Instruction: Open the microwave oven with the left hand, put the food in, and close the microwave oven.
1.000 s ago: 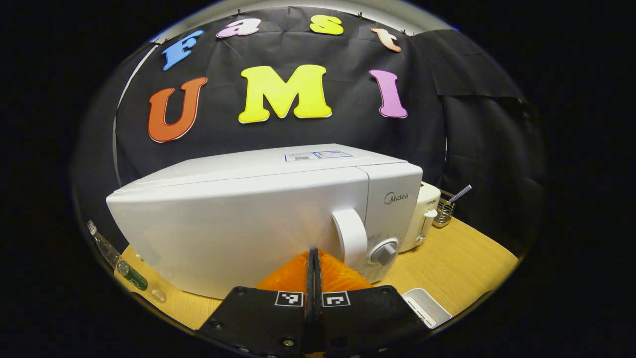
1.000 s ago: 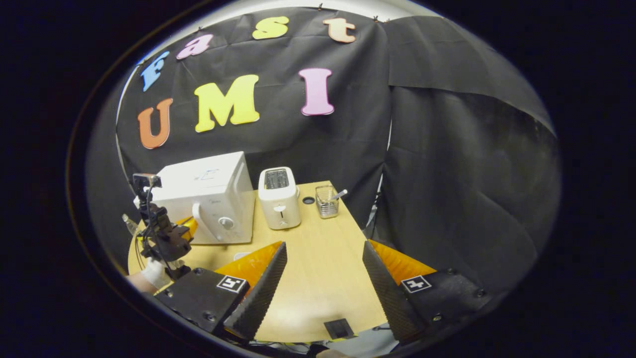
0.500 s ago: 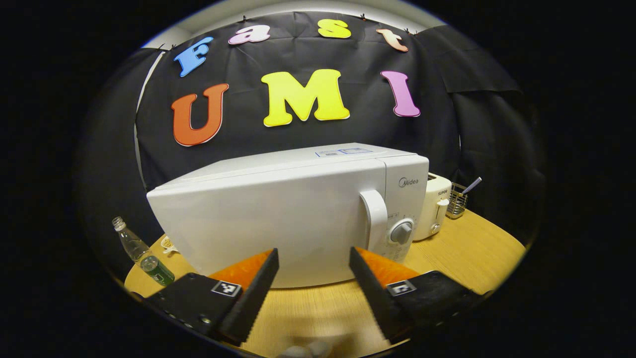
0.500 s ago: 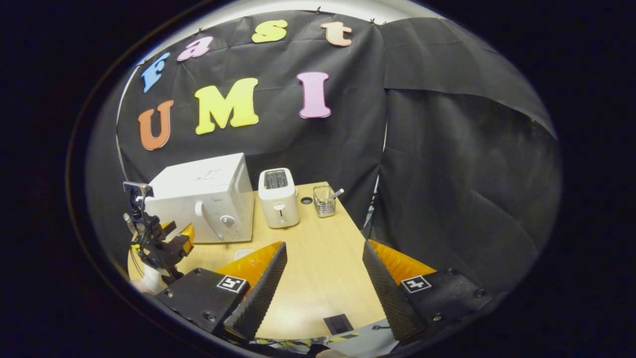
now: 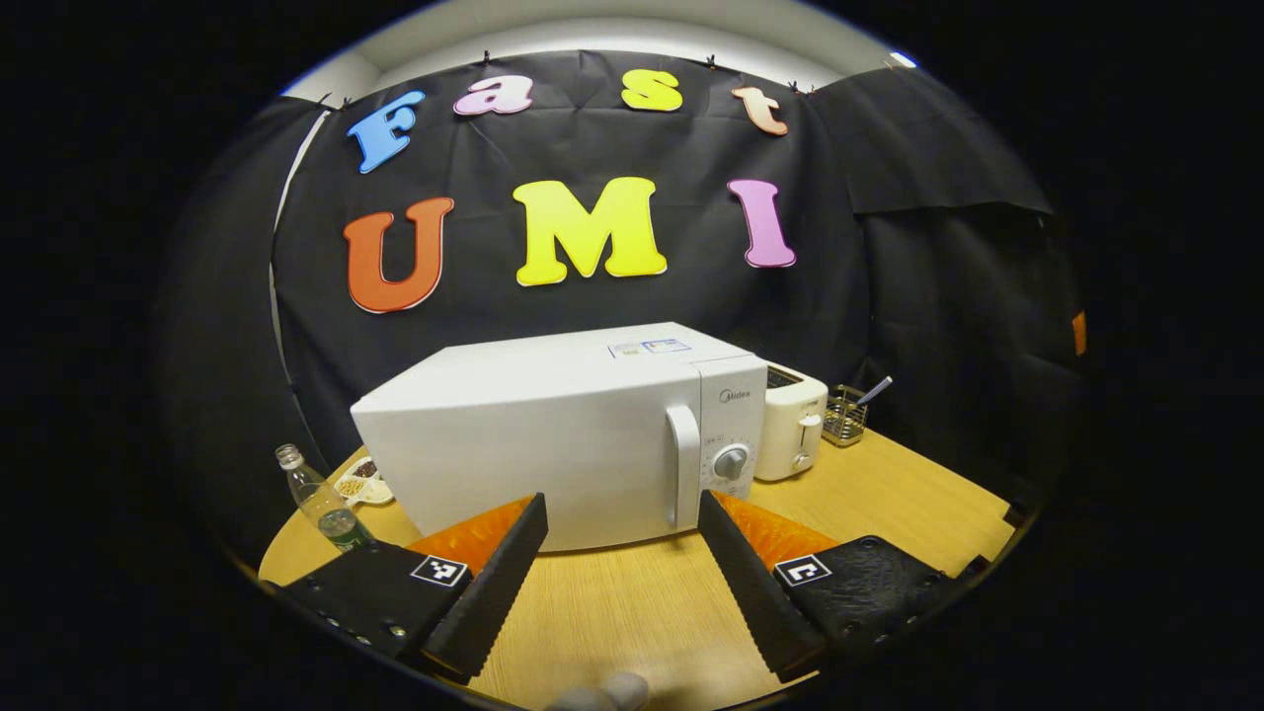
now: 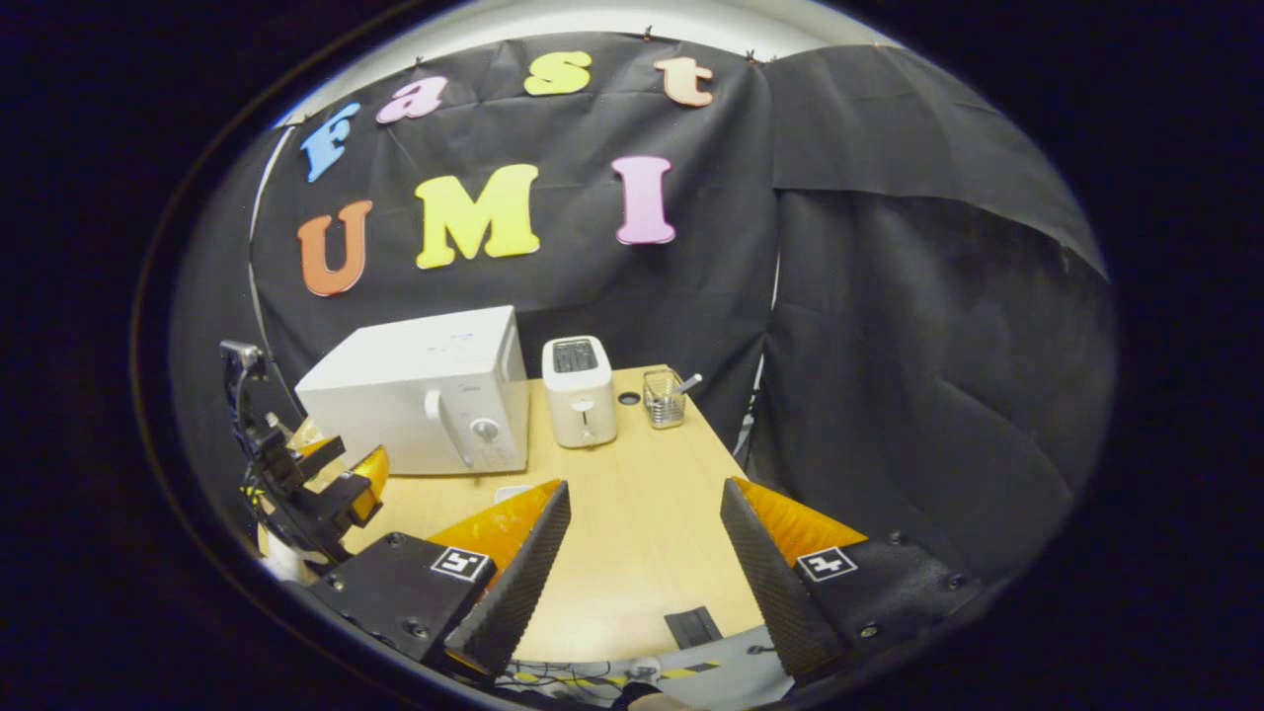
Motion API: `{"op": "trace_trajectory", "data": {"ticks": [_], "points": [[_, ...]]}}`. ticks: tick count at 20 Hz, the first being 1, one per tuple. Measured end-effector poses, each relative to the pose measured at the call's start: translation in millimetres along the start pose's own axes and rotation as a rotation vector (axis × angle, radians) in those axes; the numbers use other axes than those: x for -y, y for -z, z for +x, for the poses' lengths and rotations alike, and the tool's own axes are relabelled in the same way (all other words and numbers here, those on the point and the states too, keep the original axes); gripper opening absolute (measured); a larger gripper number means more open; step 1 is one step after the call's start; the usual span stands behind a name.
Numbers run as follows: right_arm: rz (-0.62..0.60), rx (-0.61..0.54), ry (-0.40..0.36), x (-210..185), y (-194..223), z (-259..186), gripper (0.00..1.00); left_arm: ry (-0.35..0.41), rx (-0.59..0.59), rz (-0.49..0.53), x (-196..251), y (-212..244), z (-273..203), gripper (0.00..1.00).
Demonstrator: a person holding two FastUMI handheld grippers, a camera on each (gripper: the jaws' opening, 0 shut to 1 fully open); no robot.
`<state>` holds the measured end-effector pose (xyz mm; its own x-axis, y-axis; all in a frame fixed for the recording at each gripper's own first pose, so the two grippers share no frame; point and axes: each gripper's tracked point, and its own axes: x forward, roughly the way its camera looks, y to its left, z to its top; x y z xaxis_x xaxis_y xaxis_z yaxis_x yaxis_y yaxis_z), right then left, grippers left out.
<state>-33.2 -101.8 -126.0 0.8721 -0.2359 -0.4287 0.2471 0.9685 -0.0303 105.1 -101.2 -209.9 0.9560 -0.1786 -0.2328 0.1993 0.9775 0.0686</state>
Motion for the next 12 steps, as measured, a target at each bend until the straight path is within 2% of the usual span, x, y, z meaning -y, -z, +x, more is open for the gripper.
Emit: {"op": "trace_trajectory", "data": {"ticks": [5, 12], "points": [[-0.036, 0.071, -0.084, -52, -11, -20, 0.98, -0.048, 0.067, -0.014, -38, -51, -75, 0.97], [-0.027, 0.215, -0.215, -120, -50, -44, 0.98, -0.165, 0.128, -0.037, -110, -112, -163, 0.97]]}}
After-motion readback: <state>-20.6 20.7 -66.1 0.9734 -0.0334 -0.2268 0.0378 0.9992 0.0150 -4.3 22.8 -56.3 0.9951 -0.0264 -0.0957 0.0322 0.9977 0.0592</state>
